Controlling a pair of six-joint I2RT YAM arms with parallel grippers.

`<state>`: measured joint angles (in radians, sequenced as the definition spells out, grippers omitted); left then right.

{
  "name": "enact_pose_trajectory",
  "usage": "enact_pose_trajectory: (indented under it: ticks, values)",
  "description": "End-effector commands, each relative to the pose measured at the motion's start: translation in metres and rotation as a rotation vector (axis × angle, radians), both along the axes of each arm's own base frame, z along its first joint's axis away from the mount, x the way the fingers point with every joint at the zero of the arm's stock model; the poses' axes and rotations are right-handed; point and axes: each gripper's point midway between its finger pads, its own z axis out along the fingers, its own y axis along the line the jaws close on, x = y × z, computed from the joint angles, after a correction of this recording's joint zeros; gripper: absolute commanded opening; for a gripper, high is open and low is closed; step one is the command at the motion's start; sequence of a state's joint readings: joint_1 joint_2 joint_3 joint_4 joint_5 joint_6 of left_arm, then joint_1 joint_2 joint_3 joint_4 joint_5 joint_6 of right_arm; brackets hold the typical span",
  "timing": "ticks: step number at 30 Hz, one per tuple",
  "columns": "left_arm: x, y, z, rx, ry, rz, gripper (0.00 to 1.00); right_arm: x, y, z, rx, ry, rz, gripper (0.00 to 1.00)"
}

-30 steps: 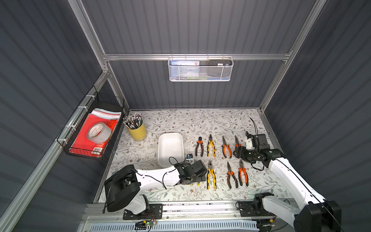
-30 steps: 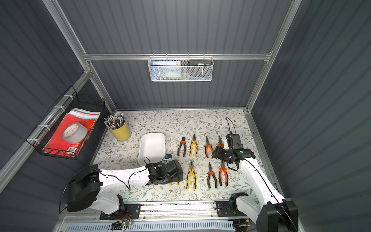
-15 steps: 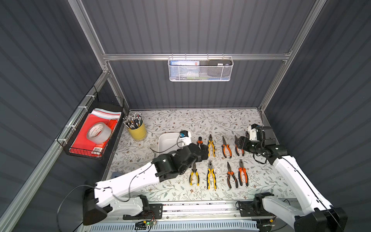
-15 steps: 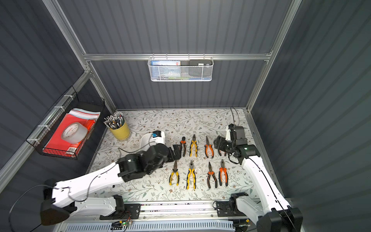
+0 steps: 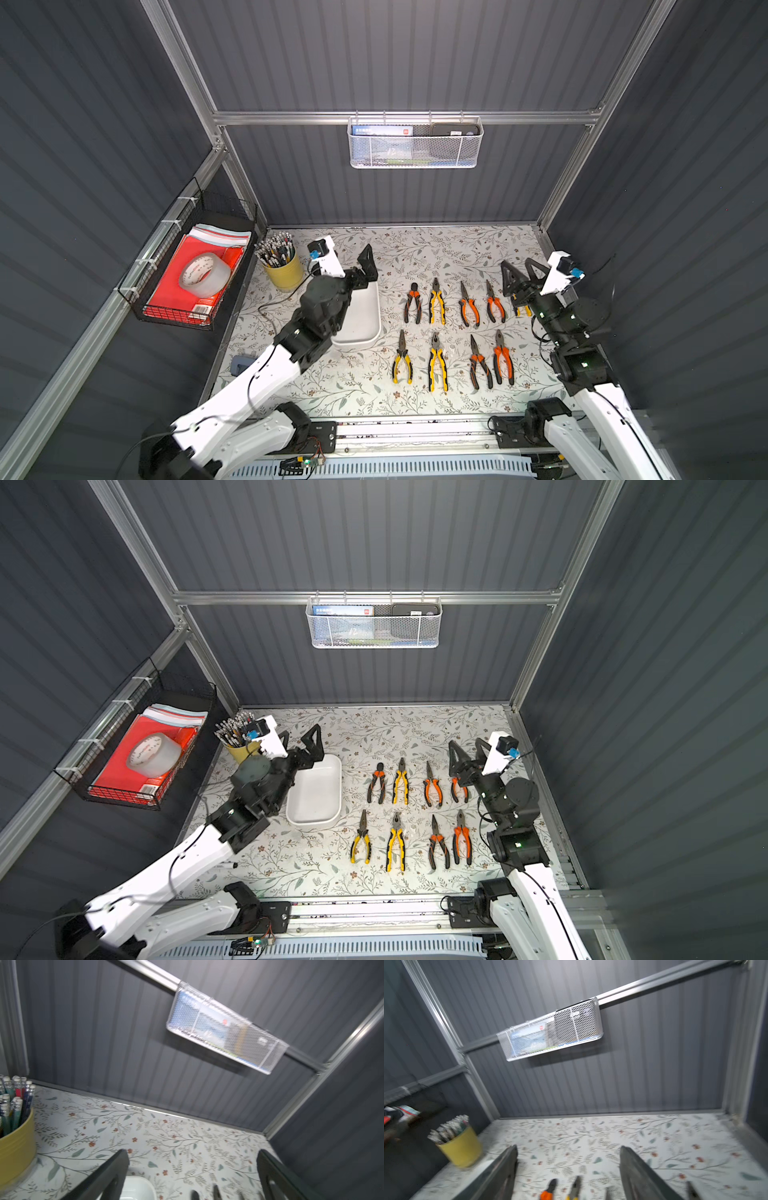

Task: Take the pliers out of the storage box
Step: Place the pliers at the center of the board, then reset both arms

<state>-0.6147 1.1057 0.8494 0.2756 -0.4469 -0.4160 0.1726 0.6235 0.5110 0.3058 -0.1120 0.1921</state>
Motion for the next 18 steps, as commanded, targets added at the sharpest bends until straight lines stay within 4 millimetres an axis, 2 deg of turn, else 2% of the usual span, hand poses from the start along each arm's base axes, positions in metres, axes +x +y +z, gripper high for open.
enact_pose_trajectory:
  ticks: [1, 5, 9, 12, 15, 18]
  values:
    - [0.015, -0.010, 0.020, 0.056, -0.098, -0.048, 0.99, 0.002, -0.042, 0.019, 0.005, -0.125, -0.247, 0.91]
    - [0.030, 0.032, 0.029, 0.121, -0.185, 0.110, 1.00, 0.018, -0.052, -0.010, -0.103, -0.053, -0.328, 0.94]
    - [0.024, 0.083, 0.028, 0.140, -0.276, 0.204, 1.00, 0.038, -0.060, -0.038, -0.137, 0.019, -0.383, 0.95]
    - [0.022, 0.129, 0.015, 0.104, -0.292, 0.262, 1.00, 0.047, -0.067, -0.061, -0.143, 0.046, -0.415, 0.95]
    - [0.005, 0.167, 0.005, 0.068, -0.355, 0.314, 0.99, 0.052, -0.078, -0.088, -0.147, 0.096, -0.446, 0.95]
    - [-0.014, 0.185, -0.014, 0.064, -0.410, 0.365, 0.99, 0.051, -0.089, -0.119, -0.133, 0.148, -0.446, 0.94]
